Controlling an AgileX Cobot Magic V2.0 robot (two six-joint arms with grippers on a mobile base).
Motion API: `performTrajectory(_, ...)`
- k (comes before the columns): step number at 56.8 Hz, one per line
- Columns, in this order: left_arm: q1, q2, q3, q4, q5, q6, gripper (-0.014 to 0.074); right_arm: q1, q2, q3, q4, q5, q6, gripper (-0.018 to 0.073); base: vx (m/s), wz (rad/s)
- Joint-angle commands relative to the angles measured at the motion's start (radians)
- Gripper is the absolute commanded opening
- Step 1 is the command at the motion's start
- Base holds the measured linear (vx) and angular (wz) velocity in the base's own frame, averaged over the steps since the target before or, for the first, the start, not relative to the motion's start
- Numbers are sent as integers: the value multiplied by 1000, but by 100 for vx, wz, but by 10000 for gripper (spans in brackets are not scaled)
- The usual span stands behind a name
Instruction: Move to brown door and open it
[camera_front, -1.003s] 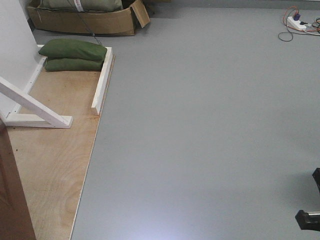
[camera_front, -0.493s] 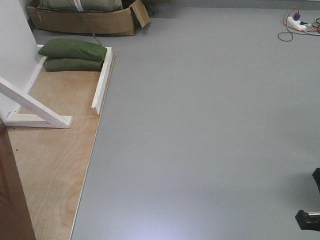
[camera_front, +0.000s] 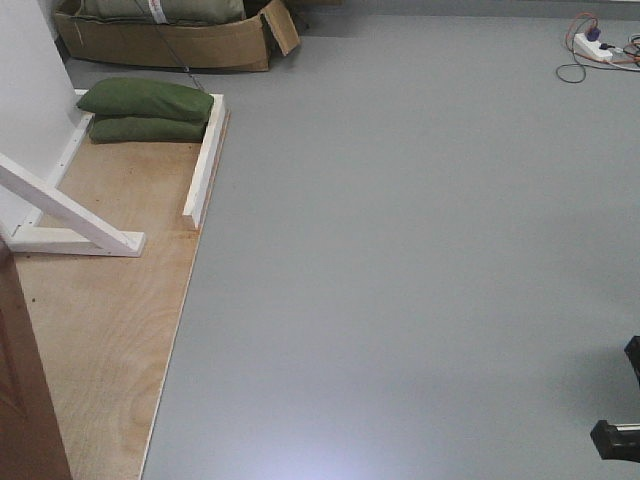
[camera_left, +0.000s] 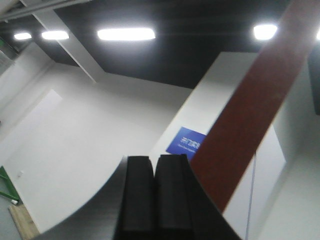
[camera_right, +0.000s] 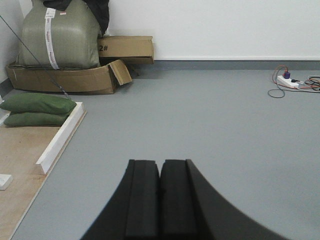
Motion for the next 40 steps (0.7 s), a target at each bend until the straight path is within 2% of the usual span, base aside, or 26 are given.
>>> performTrajectory(1, 1, 34, -29, -20, -77, 19, -3, -1, -11, 5, -1, -82, -6, 0, 0, 0)
performTrajectory(7, 1, 82, -30, -87, -93, 19, -3, -1, -11, 5, -1, -82, -6, 0, 0, 0)
performTrajectory(15, 1, 128, -30, -169, -34, 19, -3, -1, -11, 5, -1, -82, -6, 0, 0, 0)
performTrajectory(40, 1, 135, -30, -170, 286, 19, -3, -1, -11, 5, -1, -82, -6, 0, 0, 0)
